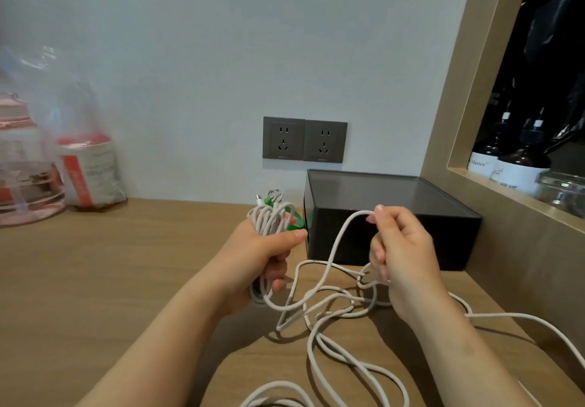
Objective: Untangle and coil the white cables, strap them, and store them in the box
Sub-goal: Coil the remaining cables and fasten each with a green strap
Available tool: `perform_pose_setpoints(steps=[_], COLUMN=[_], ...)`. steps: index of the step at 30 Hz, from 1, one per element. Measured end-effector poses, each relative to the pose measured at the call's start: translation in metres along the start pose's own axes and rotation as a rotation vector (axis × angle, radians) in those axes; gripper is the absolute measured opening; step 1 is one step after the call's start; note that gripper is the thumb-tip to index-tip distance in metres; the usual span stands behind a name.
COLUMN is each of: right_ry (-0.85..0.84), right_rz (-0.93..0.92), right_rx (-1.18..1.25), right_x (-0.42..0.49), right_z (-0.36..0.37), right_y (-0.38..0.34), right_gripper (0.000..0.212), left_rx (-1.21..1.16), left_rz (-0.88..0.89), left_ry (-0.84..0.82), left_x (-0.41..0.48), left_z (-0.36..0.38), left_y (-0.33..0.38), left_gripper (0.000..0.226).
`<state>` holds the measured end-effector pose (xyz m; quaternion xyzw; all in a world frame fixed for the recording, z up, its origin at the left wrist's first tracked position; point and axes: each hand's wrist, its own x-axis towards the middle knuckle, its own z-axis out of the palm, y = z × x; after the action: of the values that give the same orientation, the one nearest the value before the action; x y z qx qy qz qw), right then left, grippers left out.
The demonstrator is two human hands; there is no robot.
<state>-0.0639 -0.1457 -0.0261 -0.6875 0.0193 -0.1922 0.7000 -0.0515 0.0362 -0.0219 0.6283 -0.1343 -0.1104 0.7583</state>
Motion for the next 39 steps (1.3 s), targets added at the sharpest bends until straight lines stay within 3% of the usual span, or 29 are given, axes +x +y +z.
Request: perform_pose_setpoints(steps=[3,7,13,17,23,29,32,36,39], right_ry=[-0.106,-0.023,0.036,0.018,-0.010,0.018,0.038,0.023,0.108], right_rz=[-0.085,-0.163,-0.217,-0.246,-0.248,-0.282,-0.373,-0.468,-0.476], right_rx=[-0.212,-0.320,-0.247,-0.212,-0.137,-0.176,-0.246,-0.372,-0.443], right_x=[-0.006,-0.004,-0.004,-0.005,-0.007,-0.004,-0.004,-0.006,-0.004], right_z=[0.010,0.011,0.009,0.011,0.010,0.009,0.007,0.006,0.002], right_y=[0.002,0.004,0.005,0.004,0.001,0.004,0.004,0.004,0.005], right_gripper=[0.019,0.024,0.023,0.022,0.019,0.013,0.014,0.023,0.025], left_rx=[-0.099,0.239,0.783,0.897,0.677,0.446,0.345,0.006,-0.174], left_rz=[-0.005,-0.061,0.021,-0.022,-0.059,0.053,0.060,0.032,0.017], left_ry=[0.046,-0.047,-0.073,-0.061,0.032,0.228,0.245,0.186,0.233], left_x=[0.002,-0.003,-0.004,-0.005,-0.001,0.004,0.004,0.003,0.005], left_z=[0.000,0.000,0.008,0.009,0.003,-0.001,-0.002,0.000,0.001], left_y=[-0.002,0.000,-0.002,-0.004,-0.008,-0.008,-0.008,-0.005,-0.004], left_gripper=[0.021,0.046,0.029,0.012,0.022,0.014,0.014,0.020,0.030])
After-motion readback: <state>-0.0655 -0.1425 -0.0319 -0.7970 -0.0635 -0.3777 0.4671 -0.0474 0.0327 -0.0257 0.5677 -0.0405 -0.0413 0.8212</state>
